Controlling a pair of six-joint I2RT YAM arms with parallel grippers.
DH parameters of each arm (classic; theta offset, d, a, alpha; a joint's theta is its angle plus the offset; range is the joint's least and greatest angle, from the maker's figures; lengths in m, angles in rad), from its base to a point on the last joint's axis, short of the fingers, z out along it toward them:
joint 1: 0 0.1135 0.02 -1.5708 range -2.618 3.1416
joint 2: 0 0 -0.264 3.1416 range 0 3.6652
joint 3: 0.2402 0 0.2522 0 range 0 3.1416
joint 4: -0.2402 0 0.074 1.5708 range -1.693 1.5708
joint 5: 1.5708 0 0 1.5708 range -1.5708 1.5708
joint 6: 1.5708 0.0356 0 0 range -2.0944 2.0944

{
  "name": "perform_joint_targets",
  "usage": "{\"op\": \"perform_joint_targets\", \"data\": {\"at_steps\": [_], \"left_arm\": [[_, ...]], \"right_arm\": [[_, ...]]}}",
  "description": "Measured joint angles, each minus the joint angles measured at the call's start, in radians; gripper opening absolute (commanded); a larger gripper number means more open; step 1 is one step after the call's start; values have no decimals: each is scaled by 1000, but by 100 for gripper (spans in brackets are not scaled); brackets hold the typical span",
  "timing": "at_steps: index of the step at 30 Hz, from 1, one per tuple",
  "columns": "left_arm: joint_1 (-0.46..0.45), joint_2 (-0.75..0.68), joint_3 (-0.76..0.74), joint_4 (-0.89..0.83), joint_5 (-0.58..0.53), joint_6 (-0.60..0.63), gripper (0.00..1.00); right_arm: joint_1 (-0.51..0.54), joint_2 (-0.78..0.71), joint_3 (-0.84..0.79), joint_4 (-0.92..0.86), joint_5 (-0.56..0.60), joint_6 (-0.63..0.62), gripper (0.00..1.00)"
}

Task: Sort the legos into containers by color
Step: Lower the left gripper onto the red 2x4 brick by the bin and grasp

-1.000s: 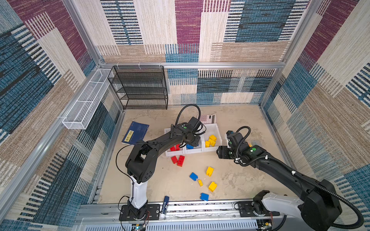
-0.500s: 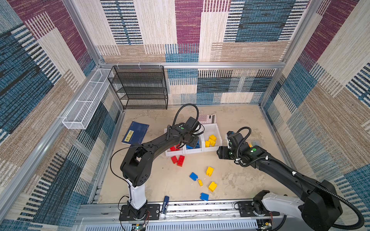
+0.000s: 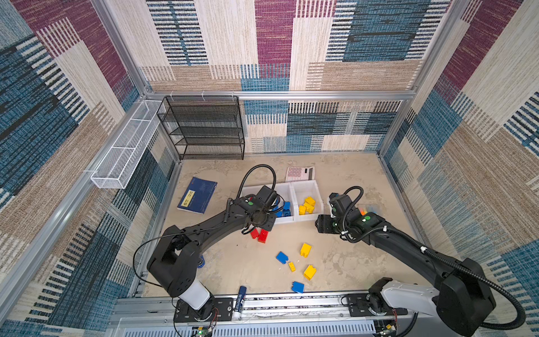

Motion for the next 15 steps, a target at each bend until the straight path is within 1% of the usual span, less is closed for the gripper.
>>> {"op": "perform_joint_targets", "data": {"at_steps": [6,12,15], "left_arm": [[0,-44,-99,11,1,-70,52],[-1,-16,-123,28,10,-98,52],[-1,3,-123,37,31,-101,52]], "right_arm": [[0,22,-2,18,-10,0,74],[0,28,-7,28,-16,0,74],[0,28,-8,30,-16,0,74]]}}
